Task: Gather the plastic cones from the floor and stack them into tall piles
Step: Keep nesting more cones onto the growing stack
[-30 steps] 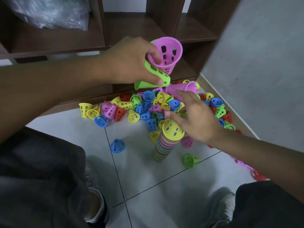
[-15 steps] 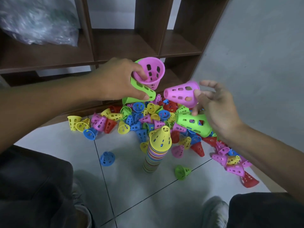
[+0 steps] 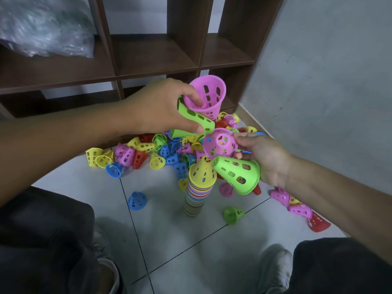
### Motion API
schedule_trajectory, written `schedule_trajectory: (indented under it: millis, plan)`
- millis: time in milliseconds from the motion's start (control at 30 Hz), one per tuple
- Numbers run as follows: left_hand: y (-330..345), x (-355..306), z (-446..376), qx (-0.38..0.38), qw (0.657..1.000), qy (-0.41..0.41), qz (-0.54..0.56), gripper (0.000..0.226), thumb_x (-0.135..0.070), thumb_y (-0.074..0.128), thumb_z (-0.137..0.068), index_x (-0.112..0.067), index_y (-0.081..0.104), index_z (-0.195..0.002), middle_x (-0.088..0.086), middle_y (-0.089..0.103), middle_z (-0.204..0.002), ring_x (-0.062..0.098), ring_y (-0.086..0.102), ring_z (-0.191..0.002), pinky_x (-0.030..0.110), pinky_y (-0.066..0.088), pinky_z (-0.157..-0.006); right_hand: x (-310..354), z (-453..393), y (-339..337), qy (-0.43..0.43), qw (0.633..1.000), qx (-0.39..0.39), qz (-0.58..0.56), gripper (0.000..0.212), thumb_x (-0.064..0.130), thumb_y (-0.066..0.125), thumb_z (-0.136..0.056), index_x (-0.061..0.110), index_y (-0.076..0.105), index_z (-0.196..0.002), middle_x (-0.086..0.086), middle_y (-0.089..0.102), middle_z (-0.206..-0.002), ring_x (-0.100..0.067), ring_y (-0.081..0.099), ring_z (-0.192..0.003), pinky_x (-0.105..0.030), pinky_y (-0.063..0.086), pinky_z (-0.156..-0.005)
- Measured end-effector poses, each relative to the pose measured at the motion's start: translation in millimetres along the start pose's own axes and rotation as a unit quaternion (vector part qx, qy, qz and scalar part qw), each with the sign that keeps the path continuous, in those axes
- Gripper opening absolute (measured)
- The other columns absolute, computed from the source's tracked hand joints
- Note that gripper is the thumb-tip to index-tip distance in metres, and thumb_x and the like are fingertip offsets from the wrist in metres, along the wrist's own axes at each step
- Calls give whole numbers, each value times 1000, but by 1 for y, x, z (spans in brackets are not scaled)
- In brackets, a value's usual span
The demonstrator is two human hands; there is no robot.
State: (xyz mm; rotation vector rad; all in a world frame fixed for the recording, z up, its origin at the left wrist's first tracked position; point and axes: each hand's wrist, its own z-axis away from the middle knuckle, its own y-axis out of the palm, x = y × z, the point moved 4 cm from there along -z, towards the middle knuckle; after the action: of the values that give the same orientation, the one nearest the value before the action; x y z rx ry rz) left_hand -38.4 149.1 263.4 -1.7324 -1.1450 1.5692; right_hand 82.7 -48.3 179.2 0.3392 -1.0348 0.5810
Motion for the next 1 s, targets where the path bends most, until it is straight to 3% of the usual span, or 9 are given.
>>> schedule_trajectory:
  millis: [200,367,567,633,733,867,1000]
  plan:
    - [5,3,-1,7,1000,-3,0,54,-53,84,-71,-35,67,-119,-25,57,-106,-19,53,-90,-4,38,-68,-10,1,1,21,1000,-10,17,7,13,62,-98,14,70,-97,-2,63,-72,-8,54,-43,-31,48,-62]
    - [16,2,2,11,1000,-3,-11,61,-58,81,-67,-33,67,-121,-18,58,-111,-10,52,-93,5,38,-71,-22,0,1,33,997,-5,62,12,8,63,-97,4,72,-104,-5,62,-63,-10,52,-44,-21,48,-43]
    - [35,-1,2,7,999,-3,-33,66,-60,83,-64,-27,70,-120,-12,58,-106,5,55,-95,12,38,-73,-41,-4,1,44,993,-15,112,4,8,69,-93,5,72,-93,-8,65,-66,-9,56,-44,-22,50,-45]
    - [45,0,4,13,999,-7,-46,68,-62,83,-64,-27,69,-120,-11,55,-104,6,53,-93,11,35,-71,-51,-5,4,51,993,-22,108,5,2,66,-94,3,71,-95,-10,66,-69,-7,56,-41,-21,51,-45]
    - [57,-2,6,20,998,-4,-57,66,-60,84,-65,-27,68,-119,-15,49,-100,3,47,-89,9,32,-69,-61,-5,9,54,993,-35,95,8,-5,64,-93,-1,70,-96,-6,66,-57,-8,55,-38,-19,48,-40]
    - [65,-3,7,22,997,-13,-70,65,-57,85,-67,-26,66,-121,-10,46,-106,9,46,-94,26,37,-74,-66,-8,11,50,992,-43,111,10,-7,66,-90,-2,71,-97,-3,67,-58,-8,57,-40,-19,48,-42]
    - [70,-3,6,30,996,-16,-80,66,-55,85,-69,-24,65,-123,-9,44,-109,10,46,-96,28,38,-79,-67,-10,10,45,988,-33,141,8,-2,67,-91,2,73,-94,-2,69,-59,-7,60,-44,-21,52,-49]
